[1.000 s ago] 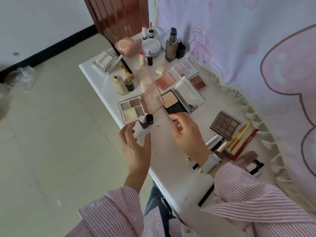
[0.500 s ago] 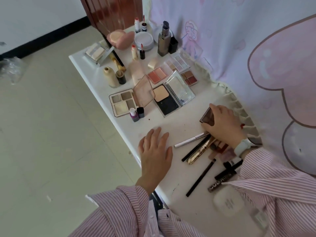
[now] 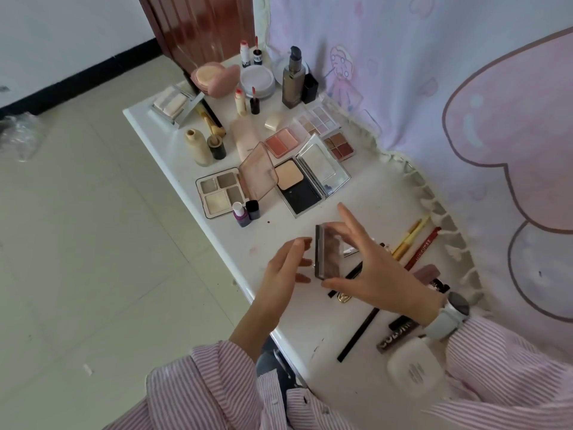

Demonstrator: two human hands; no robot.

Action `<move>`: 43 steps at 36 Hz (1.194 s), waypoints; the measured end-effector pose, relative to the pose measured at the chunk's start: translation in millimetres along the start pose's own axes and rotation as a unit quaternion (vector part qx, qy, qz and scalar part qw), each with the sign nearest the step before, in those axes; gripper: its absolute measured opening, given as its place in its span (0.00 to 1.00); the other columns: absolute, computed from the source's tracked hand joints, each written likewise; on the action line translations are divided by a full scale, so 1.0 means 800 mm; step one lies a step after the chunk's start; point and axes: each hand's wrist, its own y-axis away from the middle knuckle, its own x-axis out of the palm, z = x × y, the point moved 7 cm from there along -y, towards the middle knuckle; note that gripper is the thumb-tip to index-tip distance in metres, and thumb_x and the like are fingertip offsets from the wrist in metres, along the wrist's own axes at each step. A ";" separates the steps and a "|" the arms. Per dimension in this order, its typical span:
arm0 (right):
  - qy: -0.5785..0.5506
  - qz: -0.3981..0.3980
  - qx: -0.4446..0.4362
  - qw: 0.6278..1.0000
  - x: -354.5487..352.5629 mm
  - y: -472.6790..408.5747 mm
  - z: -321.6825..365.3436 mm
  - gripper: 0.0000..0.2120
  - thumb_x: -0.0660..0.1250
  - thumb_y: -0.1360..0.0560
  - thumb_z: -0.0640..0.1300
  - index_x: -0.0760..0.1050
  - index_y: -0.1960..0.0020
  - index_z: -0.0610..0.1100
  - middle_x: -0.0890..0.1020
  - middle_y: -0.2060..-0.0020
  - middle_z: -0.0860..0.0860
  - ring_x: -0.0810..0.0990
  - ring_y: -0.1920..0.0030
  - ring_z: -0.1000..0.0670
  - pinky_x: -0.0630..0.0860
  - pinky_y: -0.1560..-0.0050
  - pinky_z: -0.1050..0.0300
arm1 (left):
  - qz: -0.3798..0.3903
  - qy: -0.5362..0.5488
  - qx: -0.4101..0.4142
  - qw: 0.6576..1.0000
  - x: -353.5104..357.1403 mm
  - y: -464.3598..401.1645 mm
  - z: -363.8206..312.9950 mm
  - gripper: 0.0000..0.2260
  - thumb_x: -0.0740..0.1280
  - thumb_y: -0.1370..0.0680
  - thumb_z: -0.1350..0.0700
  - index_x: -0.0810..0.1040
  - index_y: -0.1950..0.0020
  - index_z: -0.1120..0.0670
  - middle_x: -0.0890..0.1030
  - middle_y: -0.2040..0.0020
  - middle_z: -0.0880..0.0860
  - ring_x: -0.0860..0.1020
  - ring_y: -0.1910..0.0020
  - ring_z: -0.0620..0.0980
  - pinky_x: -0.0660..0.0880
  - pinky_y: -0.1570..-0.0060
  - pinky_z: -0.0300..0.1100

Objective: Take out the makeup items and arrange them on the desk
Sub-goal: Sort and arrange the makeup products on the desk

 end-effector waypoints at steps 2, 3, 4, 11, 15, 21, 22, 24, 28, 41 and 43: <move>-0.008 0.018 -0.009 1.000 0.010 0.000 0.005 0.50 0.73 0.33 0.50 0.34 0.35 0.68 0.61 0.34 0.65 0.60 0.32 0.64 0.57 0.30 0.59 | 0.053 0.061 -0.030 0.996 0.006 0.003 -0.001 0.22 0.53 0.25 0.40 0.74 0.38 0.49 0.80 0.45 0.48 0.79 0.47 0.49 0.78 0.50 0.44; -0.010 0.022 -0.015 1.000 0.014 0.000 0.007 0.50 0.73 0.33 0.50 0.34 0.34 0.69 0.61 0.33 0.65 0.60 0.31 0.62 0.57 0.28 0.56 | 0.067 0.073 -0.041 0.994 0.007 0.003 -0.002 0.23 0.54 0.25 0.38 0.74 0.38 0.49 0.80 0.45 0.49 0.79 0.47 0.50 0.78 0.48 0.47; -0.013 0.023 -0.022 0.999 0.017 0.000 0.010 0.50 0.73 0.33 0.51 0.35 0.34 0.69 0.61 0.30 0.63 0.60 0.30 0.60 0.58 0.27 0.53 | 0.075 0.081 -0.051 0.993 0.006 0.004 0.000 0.23 0.55 0.24 0.38 0.74 0.37 0.50 0.80 0.44 0.51 0.79 0.46 0.53 0.77 0.46 0.51; 0.011 0.006 -0.078 0.997 0.026 -0.004 0.021 0.35 0.69 0.28 0.50 0.54 0.27 0.51 0.64 0.29 0.55 0.62 0.30 0.60 0.63 0.30 0.60 | 0.064 0.128 -0.091 0.985 -0.002 0.005 0.010 0.22 0.61 0.27 0.40 0.73 0.37 0.50 0.78 0.43 0.58 0.78 0.44 0.59 0.75 0.45 0.59; 0.013 -0.006 -0.089 0.996 0.030 -0.004 0.025 0.27 0.61 0.26 0.52 0.63 0.29 0.45 0.69 0.34 0.54 0.66 0.34 0.62 0.63 0.35 0.72 | 0.002 0.174 -0.063 0.983 -0.012 0.002 0.007 0.21 0.63 0.28 0.45 0.73 0.37 0.49 0.80 0.49 0.54 0.81 0.49 0.53 0.78 0.51 0.50; 0.003 -0.066 -0.078 0.995 0.021 -0.010 0.025 0.20 0.55 0.25 0.49 0.73 0.37 0.43 0.78 0.45 0.54 0.76 0.44 0.60 0.71 0.43 0.71 | -0.044 0.131 0.000 0.990 -0.022 -0.001 0.000 0.23 0.69 0.31 0.49 0.72 0.37 0.46 0.74 0.40 0.53 0.79 0.45 0.51 0.78 0.48 0.44; 0.007 -0.065 -0.073 0.995 0.020 -0.011 0.023 0.19 0.56 0.25 0.48 0.73 0.38 0.43 0.79 0.45 0.53 0.77 0.45 0.58 0.72 0.43 0.69 | -0.050 0.125 0.009 0.991 -0.023 -0.001 -0.002 0.22 0.71 0.31 0.49 0.72 0.38 0.45 0.74 0.40 0.51 0.80 0.46 0.49 0.78 0.47 0.44; 0.015 -0.056 -0.054 0.997 0.017 -0.014 0.020 0.16 0.60 0.24 0.45 0.73 0.38 0.43 0.80 0.45 0.51 0.78 0.45 0.56 0.74 0.42 0.66 | -0.061 0.107 0.028 0.992 -0.026 -0.004 -0.006 0.24 0.76 0.33 0.48 0.73 0.40 0.44 0.74 0.40 0.49 0.80 0.46 0.49 0.77 0.46 0.46; 0.035 -0.004 -0.018 0.999 0.014 -0.017 0.017 0.16 0.62 0.23 0.41 0.71 0.36 0.43 0.79 0.44 0.50 0.78 0.44 0.54 0.74 0.40 0.62 | -0.066 0.075 0.047 0.994 -0.026 -0.006 -0.012 0.26 0.77 0.36 0.48 0.73 0.41 0.42 0.74 0.41 0.46 0.79 0.44 0.48 0.76 0.48 0.42; 0.093 -0.120 0.004 0.988 -0.044 -0.021 0.004 0.13 0.60 0.23 0.39 0.72 0.40 0.41 0.82 0.51 0.49 0.81 0.52 0.50 0.79 0.48 0.55 | -0.013 0.152 0.005 0.988 0.012 -0.023 -0.020 0.17 0.67 0.27 0.53 0.72 0.39 0.45 0.80 0.46 0.48 0.81 0.48 0.48 0.78 0.47 0.45; 0.093 -0.161 0.016 0.982 -0.064 -0.020 -0.005 0.12 0.59 0.23 0.40 0.73 0.40 0.41 0.82 0.51 0.49 0.82 0.53 0.50 0.79 0.49 0.54 | 0.010 0.199 -0.015 0.980 0.025 -0.028 -0.021 0.13 0.62 0.22 0.54 0.72 0.39 0.45 0.83 0.50 0.48 0.81 0.48 0.49 0.78 0.48 0.46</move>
